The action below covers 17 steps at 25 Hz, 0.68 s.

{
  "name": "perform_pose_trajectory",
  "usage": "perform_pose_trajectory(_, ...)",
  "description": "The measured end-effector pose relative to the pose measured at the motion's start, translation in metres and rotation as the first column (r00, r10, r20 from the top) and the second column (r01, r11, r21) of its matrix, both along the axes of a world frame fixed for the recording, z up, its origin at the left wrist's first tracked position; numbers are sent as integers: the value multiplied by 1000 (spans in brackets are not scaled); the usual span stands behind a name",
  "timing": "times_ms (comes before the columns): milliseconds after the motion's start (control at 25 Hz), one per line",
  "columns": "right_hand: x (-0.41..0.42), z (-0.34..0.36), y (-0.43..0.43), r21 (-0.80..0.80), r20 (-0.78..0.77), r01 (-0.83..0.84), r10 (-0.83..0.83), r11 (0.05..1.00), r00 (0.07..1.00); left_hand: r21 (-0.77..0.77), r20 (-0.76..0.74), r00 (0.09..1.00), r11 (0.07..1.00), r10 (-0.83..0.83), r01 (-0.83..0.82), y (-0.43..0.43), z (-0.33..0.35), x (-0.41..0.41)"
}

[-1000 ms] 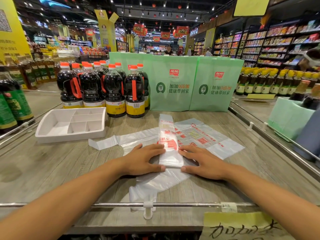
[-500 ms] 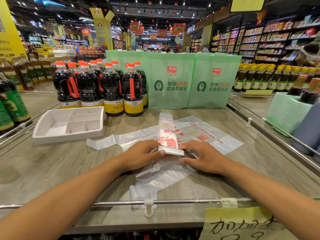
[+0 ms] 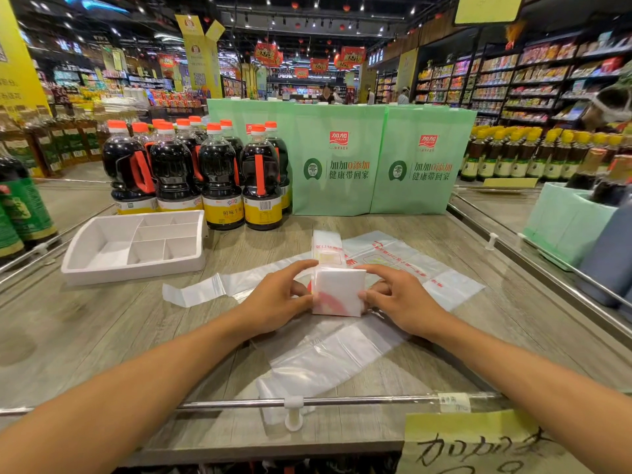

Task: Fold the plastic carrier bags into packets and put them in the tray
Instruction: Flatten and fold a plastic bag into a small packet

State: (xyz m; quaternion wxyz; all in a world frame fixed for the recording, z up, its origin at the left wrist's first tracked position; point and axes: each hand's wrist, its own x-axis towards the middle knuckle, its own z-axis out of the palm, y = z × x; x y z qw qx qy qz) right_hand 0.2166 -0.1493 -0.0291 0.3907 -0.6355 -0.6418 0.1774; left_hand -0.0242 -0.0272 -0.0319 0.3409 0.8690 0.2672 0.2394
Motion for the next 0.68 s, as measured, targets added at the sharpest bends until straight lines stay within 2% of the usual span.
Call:
perform_pose_trajectory(80, 0, -2, 2, -19, -1, 0, 0, 1000, 1000, -20, 17, 1000, 1000, -4, 4, -1, -2, 2)
perform_pose_trajectory(280, -2, -10, 10, -99, 158, 22, -6, 995, 987, -45, -6, 999, 998, 44, -44, -4, -3, 9)
perform_pose_trajectory(360, -4, -10, 11, -145, 251, 14, 24, 989, 968, 32, -74, 993, 995, 95, -93, -4, -4, 11)
perform_pose_trajectory(480, -7, -9, 10, -201, 471, 50, 51, 978, 880, 209, -209, 959, 967, 193, -149, 0, -6, 9)
perform_pose_trajectory(680, -10, -9, 7, -265, 638, 102, 95, 959, 764, 341, -407, 895, 939, 181, -36, 2, -10, 8)
